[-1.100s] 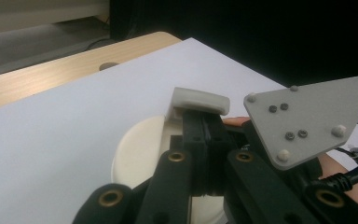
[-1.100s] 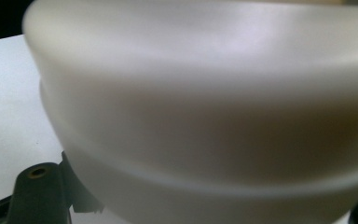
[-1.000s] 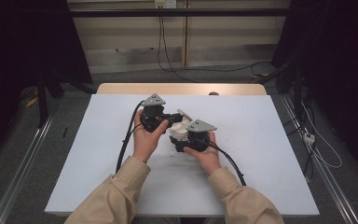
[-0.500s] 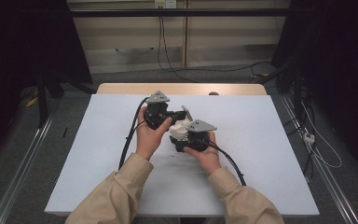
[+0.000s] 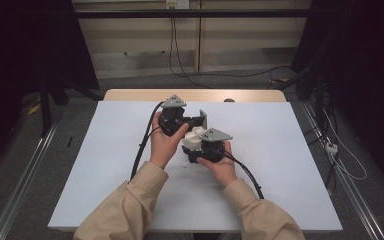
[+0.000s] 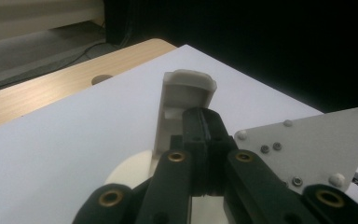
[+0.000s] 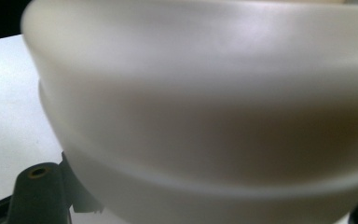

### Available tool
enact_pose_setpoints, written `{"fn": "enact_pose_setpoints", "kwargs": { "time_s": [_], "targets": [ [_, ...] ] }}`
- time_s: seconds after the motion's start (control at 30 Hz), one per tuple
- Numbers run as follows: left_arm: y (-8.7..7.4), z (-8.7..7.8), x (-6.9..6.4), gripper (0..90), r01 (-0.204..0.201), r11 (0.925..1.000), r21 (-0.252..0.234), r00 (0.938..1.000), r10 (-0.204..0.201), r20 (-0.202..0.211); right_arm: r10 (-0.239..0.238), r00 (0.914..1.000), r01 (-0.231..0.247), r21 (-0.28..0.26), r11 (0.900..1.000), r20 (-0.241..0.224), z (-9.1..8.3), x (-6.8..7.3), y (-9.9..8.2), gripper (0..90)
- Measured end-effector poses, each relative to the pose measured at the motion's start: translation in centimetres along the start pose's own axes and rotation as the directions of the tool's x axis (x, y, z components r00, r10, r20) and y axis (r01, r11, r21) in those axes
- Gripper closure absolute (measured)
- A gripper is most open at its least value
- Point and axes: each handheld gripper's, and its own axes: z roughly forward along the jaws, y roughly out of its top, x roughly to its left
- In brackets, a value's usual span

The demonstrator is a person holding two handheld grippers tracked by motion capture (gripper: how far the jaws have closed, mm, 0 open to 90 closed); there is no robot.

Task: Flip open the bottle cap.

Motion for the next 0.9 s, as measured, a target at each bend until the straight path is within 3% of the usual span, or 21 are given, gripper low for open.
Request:
{"fn": "enact_pose_setpoints", "kwargs": {
  "time_s": [0.9],
  "targets": [
    [0.5, 1.2, -0.1, 90.0, -0.008, 0.9999, 0.01, 0.9999, 0.008, 0.01, -0.001, 1.0, 0.001, 0.002, 1.0, 0.001, 0.0, 0.0, 0.0, 18.6]
  ]
}}
